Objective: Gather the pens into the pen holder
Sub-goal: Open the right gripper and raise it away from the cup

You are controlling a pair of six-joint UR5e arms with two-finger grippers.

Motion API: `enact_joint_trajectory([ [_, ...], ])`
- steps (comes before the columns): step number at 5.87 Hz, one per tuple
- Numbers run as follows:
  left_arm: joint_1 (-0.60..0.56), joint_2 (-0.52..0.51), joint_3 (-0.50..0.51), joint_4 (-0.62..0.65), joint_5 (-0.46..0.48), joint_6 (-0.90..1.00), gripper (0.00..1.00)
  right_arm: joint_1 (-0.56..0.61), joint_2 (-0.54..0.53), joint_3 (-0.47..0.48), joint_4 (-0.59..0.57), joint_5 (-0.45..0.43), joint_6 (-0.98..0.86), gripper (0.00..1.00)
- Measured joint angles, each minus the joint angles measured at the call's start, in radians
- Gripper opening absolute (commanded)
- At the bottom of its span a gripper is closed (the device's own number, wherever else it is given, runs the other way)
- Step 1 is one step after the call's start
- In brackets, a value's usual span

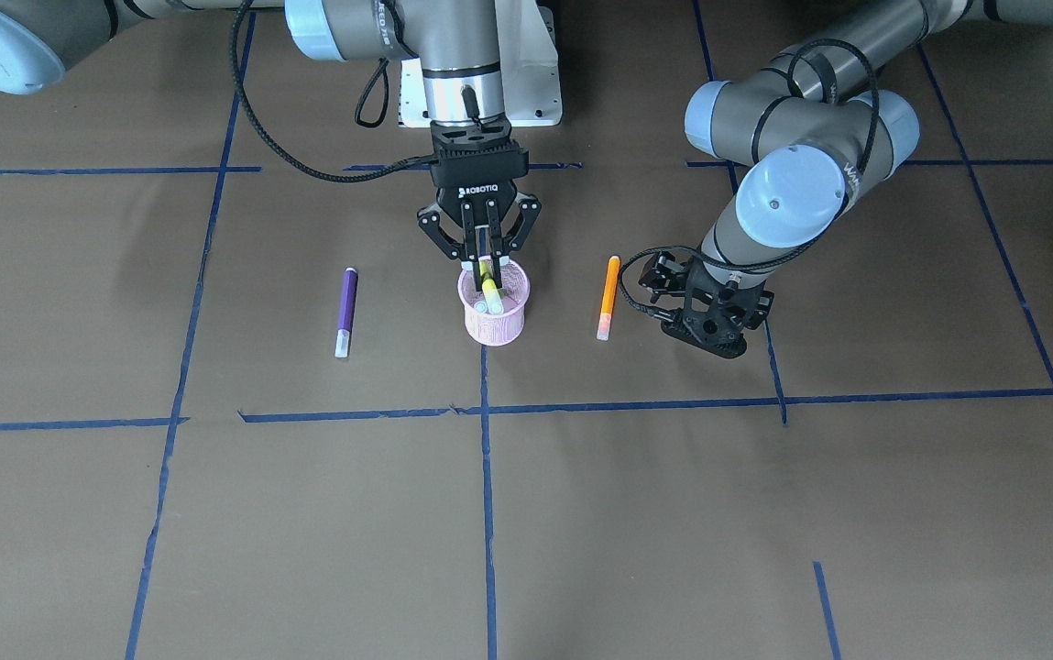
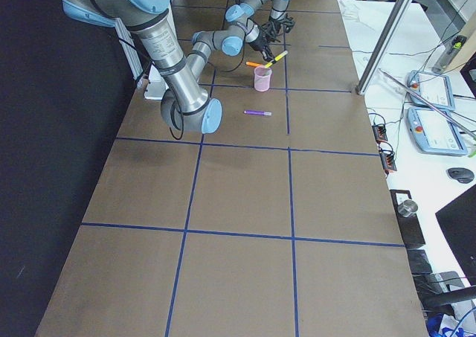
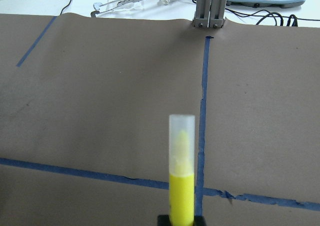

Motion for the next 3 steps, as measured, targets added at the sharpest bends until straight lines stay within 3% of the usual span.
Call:
enact_joint_trajectory([
  [3,0.000,0.000,0.000,0.000,0.000,0.000,1.00,-0.024,-0.007,-0.017,0.024,-0.001,0.011,0.11],
])
